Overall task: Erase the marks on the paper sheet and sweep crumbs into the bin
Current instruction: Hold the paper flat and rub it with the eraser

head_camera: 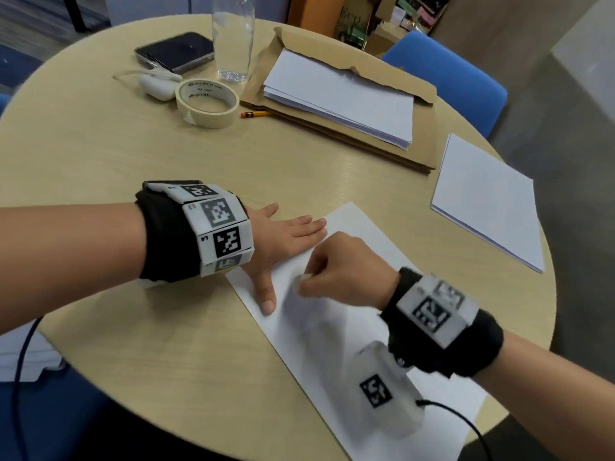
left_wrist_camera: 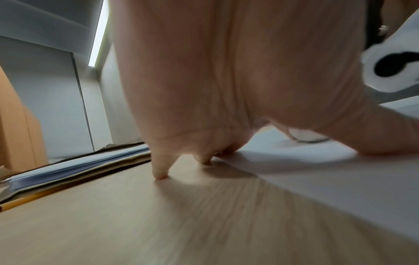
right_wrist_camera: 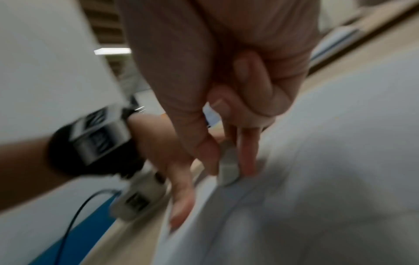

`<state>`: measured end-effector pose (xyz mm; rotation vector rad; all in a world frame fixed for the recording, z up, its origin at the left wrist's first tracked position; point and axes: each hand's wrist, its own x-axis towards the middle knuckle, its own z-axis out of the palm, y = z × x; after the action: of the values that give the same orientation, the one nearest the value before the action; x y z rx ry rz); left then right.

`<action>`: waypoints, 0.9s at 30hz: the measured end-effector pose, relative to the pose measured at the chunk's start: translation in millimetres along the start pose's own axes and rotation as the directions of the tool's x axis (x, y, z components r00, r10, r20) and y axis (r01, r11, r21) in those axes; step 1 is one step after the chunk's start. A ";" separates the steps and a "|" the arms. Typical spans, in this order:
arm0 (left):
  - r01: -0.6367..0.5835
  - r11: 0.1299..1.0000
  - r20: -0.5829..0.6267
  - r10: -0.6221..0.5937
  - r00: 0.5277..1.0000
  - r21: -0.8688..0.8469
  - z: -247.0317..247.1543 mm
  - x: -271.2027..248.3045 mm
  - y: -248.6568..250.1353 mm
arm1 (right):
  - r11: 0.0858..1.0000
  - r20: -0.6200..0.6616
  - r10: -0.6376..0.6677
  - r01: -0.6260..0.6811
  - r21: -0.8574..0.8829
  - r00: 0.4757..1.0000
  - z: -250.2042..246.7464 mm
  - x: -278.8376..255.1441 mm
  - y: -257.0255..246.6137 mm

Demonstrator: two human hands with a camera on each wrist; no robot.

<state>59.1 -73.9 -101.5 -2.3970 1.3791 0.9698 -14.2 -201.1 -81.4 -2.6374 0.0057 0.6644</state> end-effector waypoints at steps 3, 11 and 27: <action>0.006 1.000 0.001 -0.006 1.000 0.009 0.0 -0.2 -0.1 | 0.997 -0.042 0.083 -0.082 0.012 0.996 -23.3 10.2 21.6; 0.009 1.000 -0.004 -0.009 1.000 -0.011 0.1 0.1 0.0 | 1.000 -0.058 0.024 -0.025 -0.012 0.998 -7.1 2.2 18.0; 0.004 1.000 0.009 -0.004 1.000 0.005 -0.3 -0.9 1.9 | 0.993 -0.077 0.121 -0.120 0.015 0.990 -25.0 18.0 22.3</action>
<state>57.2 -74.4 -100.4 -2.3880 1.3713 0.9746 10.8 -229.6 -78.4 -2.6674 0.1920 0.5978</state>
